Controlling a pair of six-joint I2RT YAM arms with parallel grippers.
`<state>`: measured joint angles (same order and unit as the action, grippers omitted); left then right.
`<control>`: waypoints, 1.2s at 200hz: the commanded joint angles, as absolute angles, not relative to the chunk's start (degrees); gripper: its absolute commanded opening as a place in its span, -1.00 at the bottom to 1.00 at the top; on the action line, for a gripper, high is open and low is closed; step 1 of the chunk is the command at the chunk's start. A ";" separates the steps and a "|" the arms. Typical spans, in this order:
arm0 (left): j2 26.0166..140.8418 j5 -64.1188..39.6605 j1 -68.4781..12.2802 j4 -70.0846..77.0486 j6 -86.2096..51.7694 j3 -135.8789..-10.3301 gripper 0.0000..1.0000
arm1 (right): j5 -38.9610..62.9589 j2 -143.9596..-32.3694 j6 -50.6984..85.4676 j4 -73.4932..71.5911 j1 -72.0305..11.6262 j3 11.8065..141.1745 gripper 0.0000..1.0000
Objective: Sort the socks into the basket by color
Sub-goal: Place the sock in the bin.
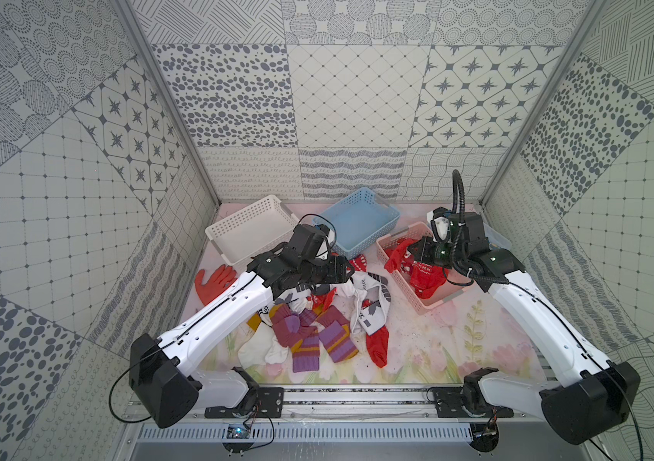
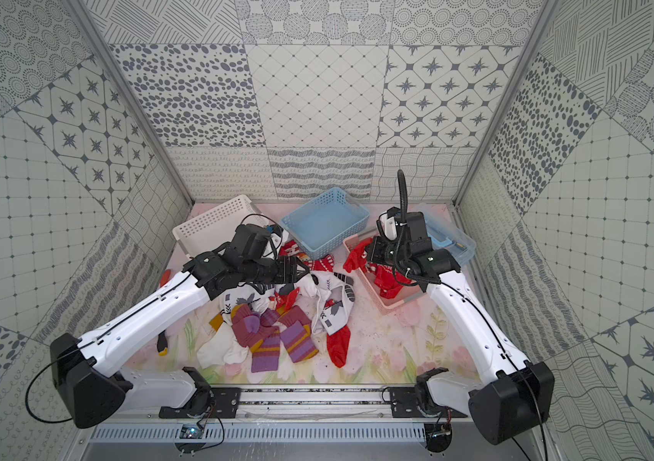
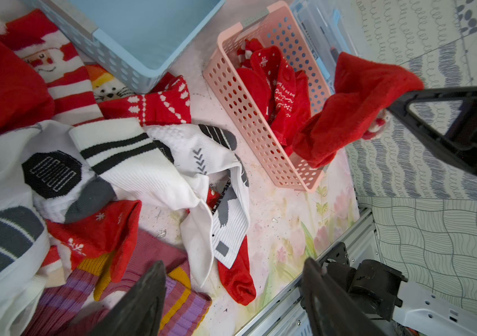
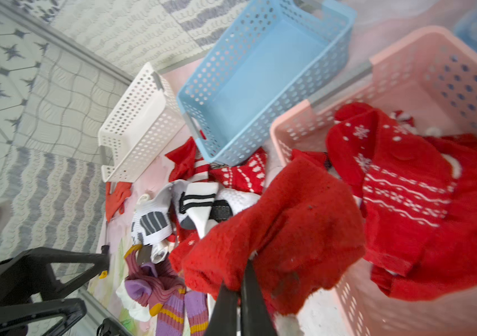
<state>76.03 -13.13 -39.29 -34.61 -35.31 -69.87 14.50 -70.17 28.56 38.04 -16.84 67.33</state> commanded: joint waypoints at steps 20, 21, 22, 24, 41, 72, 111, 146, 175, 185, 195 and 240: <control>80.97 -9.40 -38.89 -42.73 -32.80 -69.80 0.47 | 8.12 -73.10 28.53 43.47 -11.22 63.99 -1.00; 81.00 -9.40 -38.91 -42.76 -32.75 -69.79 0.46 | 7.93 -73.20 28.50 43.53 -11.10 63.95 -1.00; 81.15 -9.31 -38.88 -42.78 -32.72 -69.74 0.47 | 7.79 -73.25 28.49 43.61 -11.04 63.92 -1.00; 81.37 -9.21 -38.90 -42.84 -32.70 -69.71 0.46 | 7.46 -73.42 28.44 43.66 -10.83 63.77 -1.00; 82.62 -8.97 -38.89 -42.58 -32.11 -68.89 0.47 | 6.34 -75.62 28.21 43.77 -9.10 62.53 -1.00; 85.76 -8.88 -38.94 -42.21 -31.12 -68.17 0.47 | 3.83 -81.18 27.95 43.51 -7.24 61.16 -1.00; 88.77 -8.50 -39.02 -41.57 -30.15 -67.94 0.47 | 1.76 -87.54 28.20 41.37 -6.88 60.21 -1.00; 91.07 -8.09 -39.12 -41.75 -28.93 -68.07 0.47 | 2.54 -90.85 28.48 39.82 -6.86 60.11 -0.79; 92.83 -8.21 -39.24 -41.66 -28.39 -67.94 0.46 | 3.12 -89.77 28.48 39.93 -6.86 60.07 -0.28; 93.50 -8.16 -39.20 -41.74 -28.22 -67.94 0.46 | 3.62 -89.04 28.39 40.15 -6.86 60.10 -0.07; 94.01 -8.01 -39.29 -41.75 -28.03 -67.94 0.46 | 4.05 -87.94 28.31 40.25 -6.94 60.20 0.15; 95.95 -5.31 -39.36 -42.56 -27.42 -67.94 0.36 | 5.05 -82.06 27.96 43.33 -8.61 62.71 0.91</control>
